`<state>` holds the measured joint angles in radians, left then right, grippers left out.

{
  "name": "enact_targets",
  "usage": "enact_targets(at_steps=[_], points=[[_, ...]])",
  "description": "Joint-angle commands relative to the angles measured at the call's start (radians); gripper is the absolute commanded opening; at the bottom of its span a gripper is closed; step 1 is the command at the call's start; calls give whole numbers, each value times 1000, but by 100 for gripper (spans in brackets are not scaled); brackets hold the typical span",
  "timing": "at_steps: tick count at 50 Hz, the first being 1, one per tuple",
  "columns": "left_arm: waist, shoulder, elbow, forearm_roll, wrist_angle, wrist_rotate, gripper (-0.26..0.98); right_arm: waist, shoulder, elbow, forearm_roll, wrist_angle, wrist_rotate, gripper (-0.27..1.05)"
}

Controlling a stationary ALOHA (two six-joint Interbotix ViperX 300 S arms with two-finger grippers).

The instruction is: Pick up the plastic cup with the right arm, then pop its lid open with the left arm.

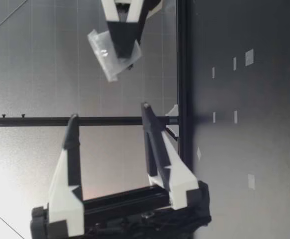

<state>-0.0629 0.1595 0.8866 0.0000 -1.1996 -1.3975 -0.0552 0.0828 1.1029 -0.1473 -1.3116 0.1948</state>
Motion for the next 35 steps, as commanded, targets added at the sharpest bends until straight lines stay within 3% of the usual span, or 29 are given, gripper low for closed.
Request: enact_targets(at_steps=[1,20,29,35], points=[[0,-26,-9,2,12,2,82,-2,-9,-28,-9,12,-2,25],[0,-34,-75,5,11,14,81,0,12,-34,-9,110,15,25],[15,-124,-118,17,-8,60,80,2,29,-21,-8,138,80,24],[35,-213,-92,32,0,149,80,2,37,-12,-8,140,97,24]])
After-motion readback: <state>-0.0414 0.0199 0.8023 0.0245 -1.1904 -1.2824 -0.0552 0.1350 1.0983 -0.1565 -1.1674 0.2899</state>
